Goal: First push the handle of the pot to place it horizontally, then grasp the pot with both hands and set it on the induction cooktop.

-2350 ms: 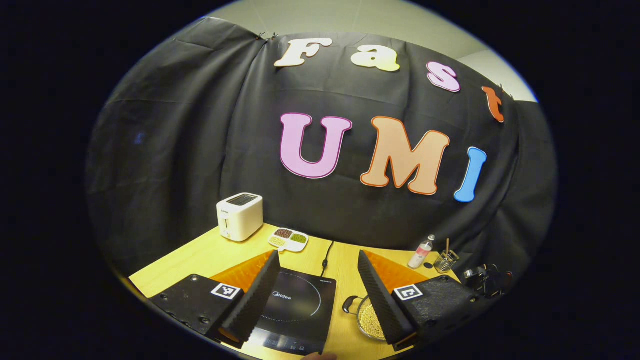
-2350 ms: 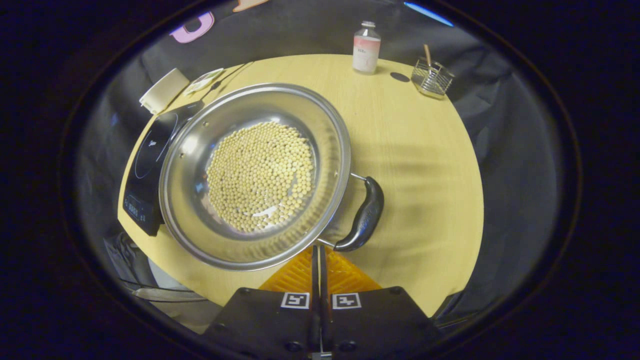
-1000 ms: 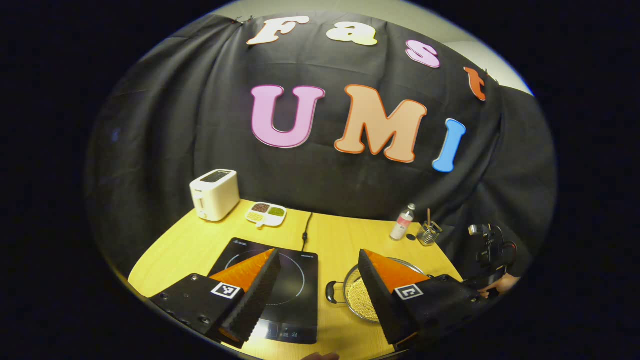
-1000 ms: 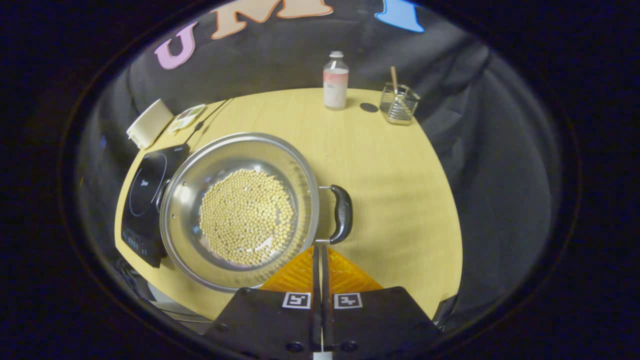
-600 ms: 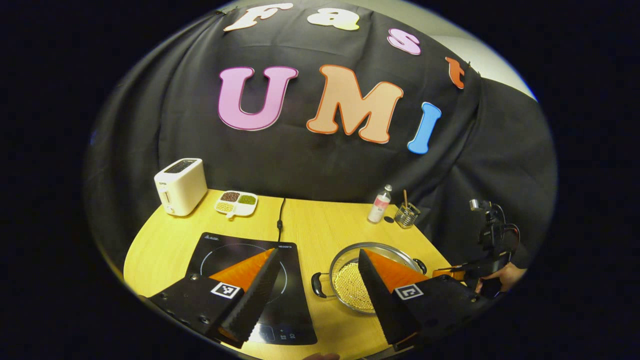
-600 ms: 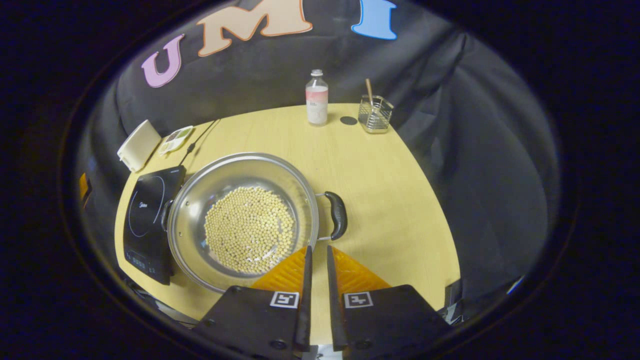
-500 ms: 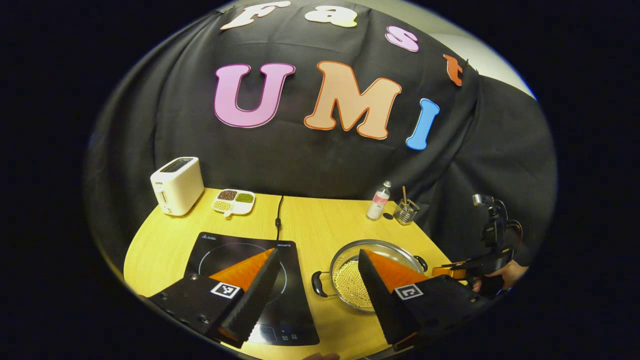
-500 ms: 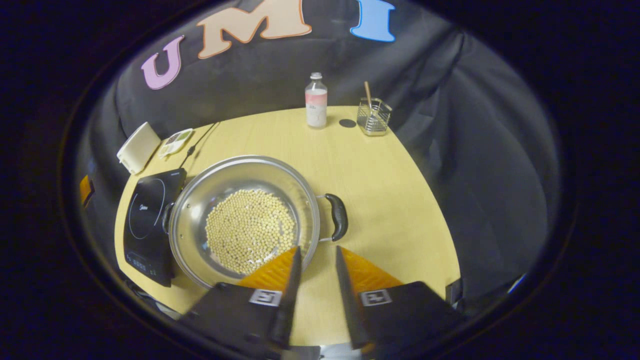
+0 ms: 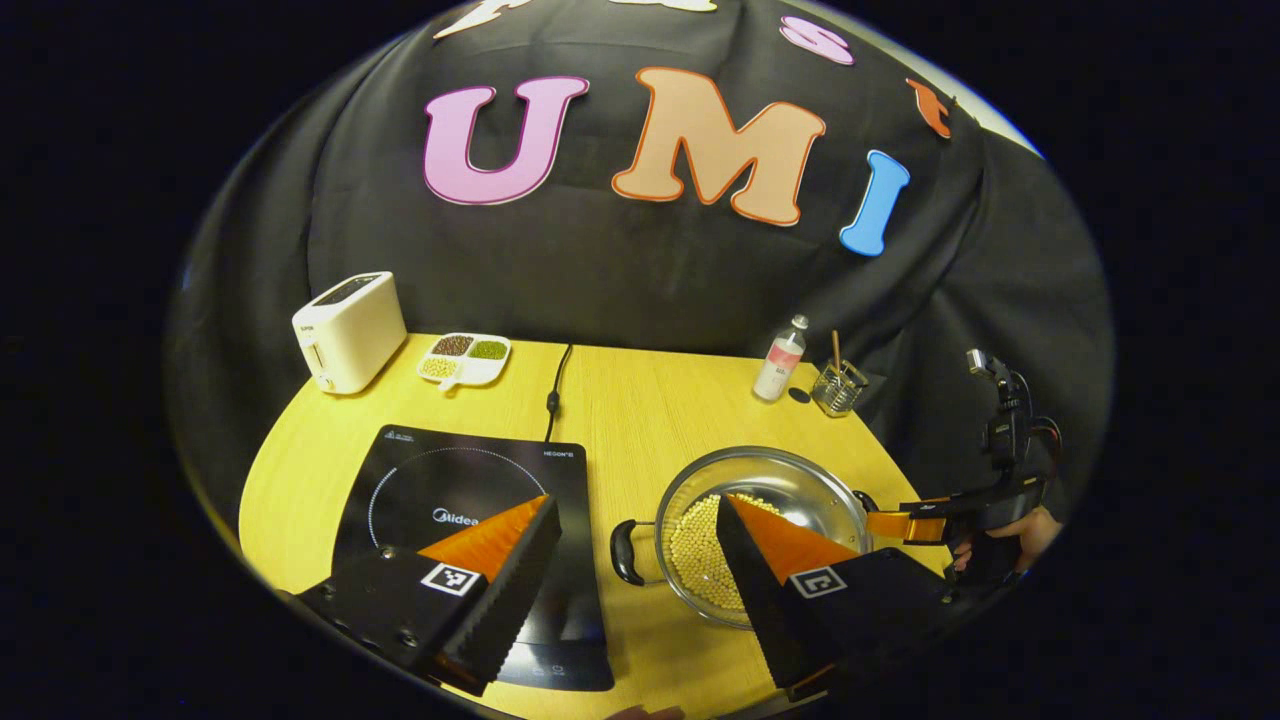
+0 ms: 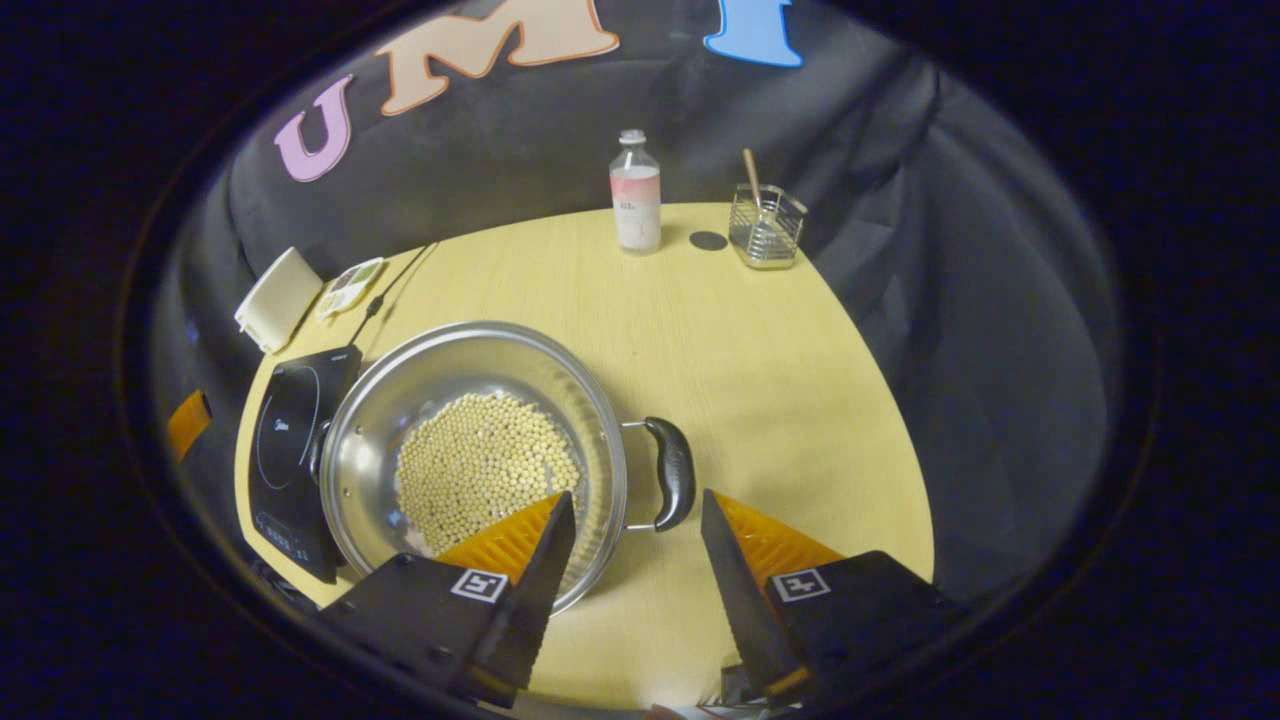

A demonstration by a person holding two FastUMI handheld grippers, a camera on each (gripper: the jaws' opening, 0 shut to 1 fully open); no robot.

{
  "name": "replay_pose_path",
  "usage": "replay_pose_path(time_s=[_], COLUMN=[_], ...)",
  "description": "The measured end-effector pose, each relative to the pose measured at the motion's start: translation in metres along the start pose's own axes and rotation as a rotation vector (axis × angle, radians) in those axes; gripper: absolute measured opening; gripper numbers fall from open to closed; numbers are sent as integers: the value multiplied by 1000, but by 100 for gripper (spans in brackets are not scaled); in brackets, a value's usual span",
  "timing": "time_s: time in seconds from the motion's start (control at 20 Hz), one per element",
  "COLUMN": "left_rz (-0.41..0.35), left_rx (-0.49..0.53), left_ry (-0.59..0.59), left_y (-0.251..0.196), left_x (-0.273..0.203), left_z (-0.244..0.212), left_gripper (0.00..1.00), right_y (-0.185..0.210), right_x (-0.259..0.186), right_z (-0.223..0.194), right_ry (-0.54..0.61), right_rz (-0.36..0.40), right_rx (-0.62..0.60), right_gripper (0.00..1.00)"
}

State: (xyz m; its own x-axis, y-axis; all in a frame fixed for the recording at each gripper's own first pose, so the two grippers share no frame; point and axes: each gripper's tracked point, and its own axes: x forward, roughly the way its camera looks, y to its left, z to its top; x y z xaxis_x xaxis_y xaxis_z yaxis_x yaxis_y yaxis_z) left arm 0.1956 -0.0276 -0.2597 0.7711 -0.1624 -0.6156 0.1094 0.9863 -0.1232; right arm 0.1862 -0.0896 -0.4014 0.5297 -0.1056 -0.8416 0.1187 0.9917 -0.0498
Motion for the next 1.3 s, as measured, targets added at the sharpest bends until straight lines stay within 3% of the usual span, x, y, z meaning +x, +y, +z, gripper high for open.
replay_pose_path(time_s=[0.5, 0.9, 0.95, 1.05, 1.15, 1.2, 1.25, 1.3], left_rz=[82, 82, 84, 79, 75, 73, 76, 78], left_rx=[-17, -7, -5, -10, -16, -18, -14, -7], left_ry=[160, 256, 267, 291, 305, 314, 322, 331], left_y=[1, 0, 0, -1, -3, -4, -3, -2], left_x=[57, 89, 92, 97, 103, 105, 107, 110], left_z=[-50, -82, -86, -93, -97, -100, -103, -107], left_gripper=[96, 96, 100, 95, 100, 100, 100, 100], right_y=[3, -1, -1, 1, 2, 3, 3, 4], right_x=[43, 59, 61, 66, 69, 70, 71, 72], right_z=[4, 0, 0, -3, -4, -4, -3, -4], right_ry=[70, 97, 103, 113, 119, 122, 125, 129], right_rz=[80, 89, 90, 93, 93, 94, 95, 96], right_rx=[-15, -11, -12, -16, -20, -20, -21, -21], right_gripper=[75, 75, 75, 75, 65, 74, 66, 66])
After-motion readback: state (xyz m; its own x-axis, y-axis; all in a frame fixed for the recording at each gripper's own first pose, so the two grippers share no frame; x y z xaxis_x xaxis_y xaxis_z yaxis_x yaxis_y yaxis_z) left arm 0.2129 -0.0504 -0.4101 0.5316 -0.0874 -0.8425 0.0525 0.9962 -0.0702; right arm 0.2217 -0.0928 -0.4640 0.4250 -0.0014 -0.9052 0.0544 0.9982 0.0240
